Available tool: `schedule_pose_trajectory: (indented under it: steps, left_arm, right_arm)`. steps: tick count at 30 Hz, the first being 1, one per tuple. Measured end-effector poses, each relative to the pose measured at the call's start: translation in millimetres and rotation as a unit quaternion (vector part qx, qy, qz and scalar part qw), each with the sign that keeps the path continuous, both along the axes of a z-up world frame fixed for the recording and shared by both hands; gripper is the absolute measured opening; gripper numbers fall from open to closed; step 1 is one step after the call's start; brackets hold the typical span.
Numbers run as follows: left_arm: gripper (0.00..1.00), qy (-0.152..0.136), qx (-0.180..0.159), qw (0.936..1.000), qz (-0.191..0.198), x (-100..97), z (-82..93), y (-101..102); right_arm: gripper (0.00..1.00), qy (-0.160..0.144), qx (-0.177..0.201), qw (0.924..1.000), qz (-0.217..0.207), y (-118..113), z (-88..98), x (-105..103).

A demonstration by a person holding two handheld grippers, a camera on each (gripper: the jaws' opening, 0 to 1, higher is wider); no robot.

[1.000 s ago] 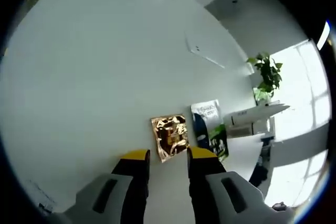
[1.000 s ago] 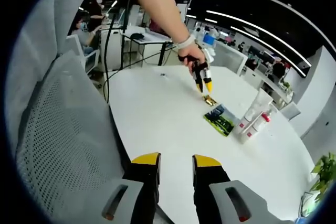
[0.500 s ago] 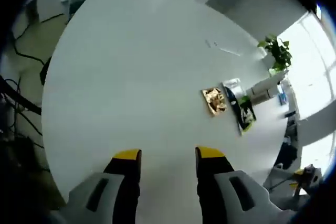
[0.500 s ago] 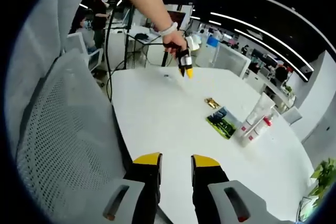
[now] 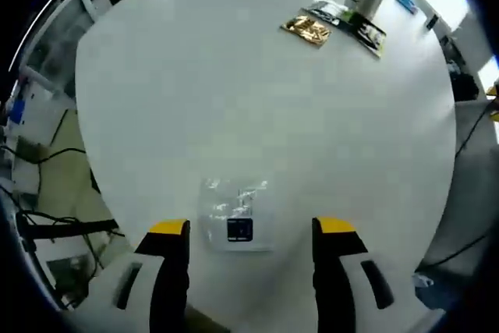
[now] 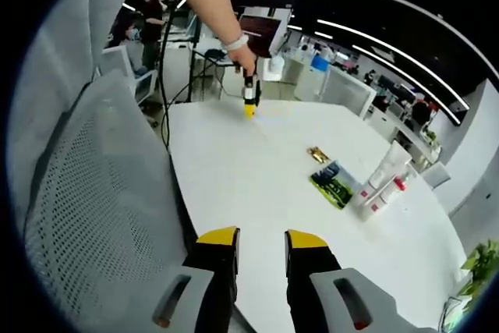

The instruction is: Arrange the skincare products in the storage area until every visible bottle or jar stands upright without overlapping.

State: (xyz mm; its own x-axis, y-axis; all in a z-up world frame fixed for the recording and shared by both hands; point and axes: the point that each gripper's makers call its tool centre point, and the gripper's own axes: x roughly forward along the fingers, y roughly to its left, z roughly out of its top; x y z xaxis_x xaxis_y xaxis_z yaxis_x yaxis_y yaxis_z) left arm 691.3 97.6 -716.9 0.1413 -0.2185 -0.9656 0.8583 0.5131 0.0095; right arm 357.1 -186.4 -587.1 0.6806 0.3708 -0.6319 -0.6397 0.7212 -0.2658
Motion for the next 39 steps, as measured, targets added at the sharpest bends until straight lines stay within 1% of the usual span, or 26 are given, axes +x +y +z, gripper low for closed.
schedule_pose_trajectory:
  steps: [3,4,5,6,7,8,9,10,12,13,15,17,18,19,20,23,26,27,28,30,32,33,35,37,38,39]
  left_arm:
    - [0.58,-0.003,-0.009,0.9999,0.008,12.9,-2.6,2]
    - [0.58,-0.004,-0.006,0.9999,0.009,14.1,-3.9,2]
    - [0.59,-0.007,0.008,0.9999,-0.001,15.3,-5.6,4]
    - [0.58,-0.008,0.012,0.9999,-0.006,15.1,-5.9,5]
    - [0.57,-0.004,0.016,0.9997,-0.017,12.6,-8.1,4]
    - [0.54,0.006,0.018,0.9996,-0.021,8.0,-10.2,3]
    - [0.51,0.016,0.002,0.9996,-0.024,5.5,-8.8,-2]
    - [0.52,0.014,0.009,0.9997,-0.018,5.4,-8.2,0]
    - [0.52,0.009,0.003,0.9995,-0.032,6.4,-7.3,0]
    - [0.52,0.007,0.002,0.9994,-0.033,7.5,-7.1,1]
    - [0.49,0.009,0.002,0.9997,-0.022,6.0,-6.3,3]
    - [0.49,0.005,-0.002,0.9996,-0.027,5.6,-6.5,2]
    - [0.47,0.005,-0.002,0.9996,-0.028,2.9,-5.7,1]
    - [0.40,0.004,-0.002,0.9994,-0.035,1.0,-4.8,0]
    - [0.37,0.003,-0.002,0.9992,-0.040,-1.6,-4.5,-1]
    - [0.35,0.001,-0.005,0.9997,-0.026,-3.1,-4.1,-1]
    - [0.27,-0.001,-0.005,0.9998,-0.020,-7.9,-4.0,-4]
    - [0.20,0.001,-0.004,0.9998,-0.021,-12.5,-3.7,-6]
    - [0.07,-0.002,0.005,0.9994,-0.033,-15.9,-4.4,-8]
    - [0.03,-0.009,0.016,0.9991,-0.039,-19.2,-3.9,-10]
    - [0.02,0.003,0.007,0.9998,-0.020,-26.8,-2.5,-16]
    - [0.01,0.010,0.006,0.9996,-0.024,-35.1,-1.9,-18]
    - [0.01,0.007,0.004,0.9998,-0.019,-39.9,0.0,-20]
    - [0.00,0.015,-0.042,0.9987,0.026,-50.4,10.9,-37]
    - [0.00,0.009,-0.084,0.9947,0.060,-54.9,25.5,-51]
    - [0.00,-0.003,-0.122,0.9889,0.086,-56.6,37.0,-64]
  right_arm:
    - [0.18,0.003,-0.001,1.0000,0.001,0,-1.2,0]
    - [0.18,0.004,-0.003,1.0000,0.002,0,-2.0,0]
    - [0.18,0.004,-0.004,1.0000,0.002,0,-2.3,0]
    - [0.18,0.004,-0.003,1.0000,0.002,0,-2.2,0]
    - [0.18,0.006,-0.002,1.0000,0.003,1,-2.5,-1]
    - [0.18,0.006,-0.003,1.0000,0.003,1,-2.7,-1]
    - [0.18,0.007,-0.003,1.0000,0.004,1,-3.0,-1]
    - [0.18,0.008,-0.003,1.0000,0.003,1,-3.4,-1]
    - [0.18,0.009,-0.003,1.0000,0.002,0,-3.6,0]
    - [0.18,0.011,-0.002,0.9999,0.001,1,-4.1,-1]
    - [0.18,0.010,-0.001,0.9999,0.004,2,-3.7,-1]
    - [0.18,0.011,-0.002,0.9999,0.007,3,-3.9,-1]
    - [0.18,0.012,-0.002,0.9999,0.007,3,-4.3,-1]
    - [0.18,0.012,-0.003,0.9999,0.008,3,-4.6,-2]
    - [0.18,0.012,-0.004,0.9999,0.008,3,-4.6,-2]
    - [0.17,0.012,-0.004,0.9999,0.008,3,-4.6,-2]
    - [0.17,0.012,-0.004,0.9999,0.010,3,-4.6,-2]
    - [0.17,0.012,-0.005,0.9999,0.011,4,-4.5,-2]
    - [0.17,0.012,-0.005,0.9998,0.012,4,-4.6,-2]
    - [0.17,0.011,-0.004,0.9998,0.015,5,-4.2,-2]
    - [0.16,0.011,-0.004,0.9998,0.016,5,-4.0,-3]
    - [0.16,0.011,-0.004,0.9998,0.015,5,-4.0,-2]
    - [0.16,0.009,-0.002,0.9999,0.014,5,-2.9,-2]
    - [0.16,0.008,-0.002,0.9999,0.013,4,-2.3,-2]
    - [0.16,0.007,0.000,0.9999,0.012,4,-1.7,-2]
    - [0.16,0.006,0.001,0.9999,0.013,4,-1.3,-1]
